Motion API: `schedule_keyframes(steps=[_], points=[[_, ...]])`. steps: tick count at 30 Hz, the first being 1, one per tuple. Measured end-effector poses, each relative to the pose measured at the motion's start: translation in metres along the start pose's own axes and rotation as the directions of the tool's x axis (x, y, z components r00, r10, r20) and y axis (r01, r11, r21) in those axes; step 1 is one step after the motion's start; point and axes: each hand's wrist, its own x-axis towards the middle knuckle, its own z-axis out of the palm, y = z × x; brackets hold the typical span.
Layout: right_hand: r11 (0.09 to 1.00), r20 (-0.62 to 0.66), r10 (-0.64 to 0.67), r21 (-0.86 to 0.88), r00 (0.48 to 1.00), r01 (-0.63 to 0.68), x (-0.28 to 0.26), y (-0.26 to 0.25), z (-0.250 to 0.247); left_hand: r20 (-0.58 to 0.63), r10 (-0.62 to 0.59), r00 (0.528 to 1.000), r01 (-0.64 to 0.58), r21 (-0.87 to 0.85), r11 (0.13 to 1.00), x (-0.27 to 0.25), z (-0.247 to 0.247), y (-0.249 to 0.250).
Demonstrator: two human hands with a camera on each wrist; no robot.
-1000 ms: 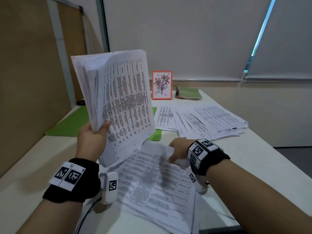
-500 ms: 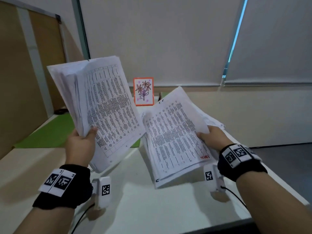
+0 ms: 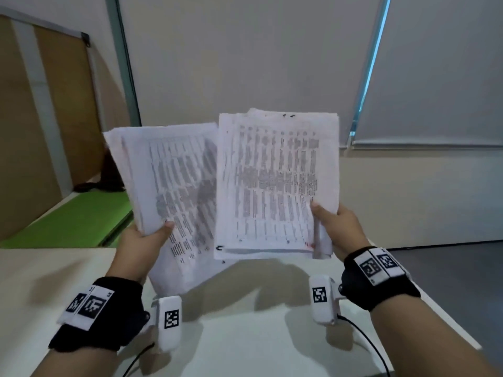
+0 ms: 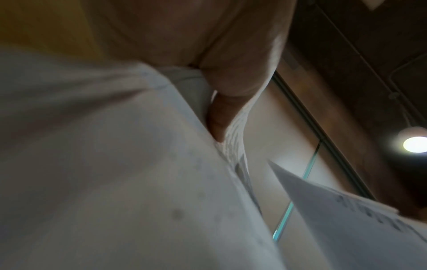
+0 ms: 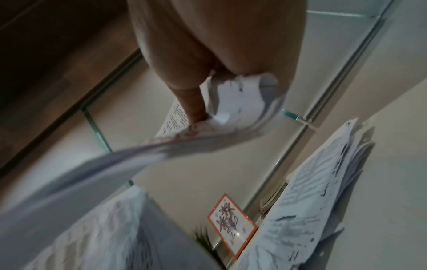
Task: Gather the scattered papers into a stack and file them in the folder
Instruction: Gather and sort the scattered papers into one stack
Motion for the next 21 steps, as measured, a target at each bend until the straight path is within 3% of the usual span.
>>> schedule_keyframes(steps=[4, 7, 10, 14, 17, 19, 21], points=[[0.999, 0.162, 0.024, 0.031, 0.986, -0.030, -0.004, 0.005, 0.019, 0.169, 0.004, 0.986, -0.004, 0.000, 1.000, -0.007, 0.013, 0.001], [1.000, 0.289, 0.022, -0.011, 0.957, -0.020, -0.006, 0.012, 0.027, 0.224, -0.026, 0.974, 0.019, 0.032, 0.999, -0.008, 0.018, 0.003], [0.998, 0.333, 0.053, -0.053, 0.941, -0.037, -0.009, 0.018, 0.032, 0.248, -0.050, 0.967, 0.040, 0.043, 0.998, -0.011, 0.022, 0.007], [0.996, 0.358, 0.082, 0.003, 0.930, -0.089, -0.010, 0.024, 0.037, 0.252, -0.022, 0.967, 0.021, 0.007, 1.000, -0.020, 0.027, 0.012], [0.999, 0.315, 0.041, 0.017, 0.948, -0.049, -0.011, 0.024, 0.041, 0.351, 0.019, 0.936, 0.026, -0.124, 0.992, -0.028, 0.030, 0.017], [1.000, 0.255, -0.030, 0.014, 0.967, 0.027, -0.013, 0.024, 0.044, 0.353, 0.035, 0.935, -0.013, -0.064, 0.998, -0.027, 0.033, 0.018], [0.992, 0.211, -0.127, 0.003, 0.969, 0.129, -0.016, 0.020, 0.047, 0.271, 0.074, 0.960, -0.090, 0.050, 0.995, -0.024, 0.036, 0.018]])
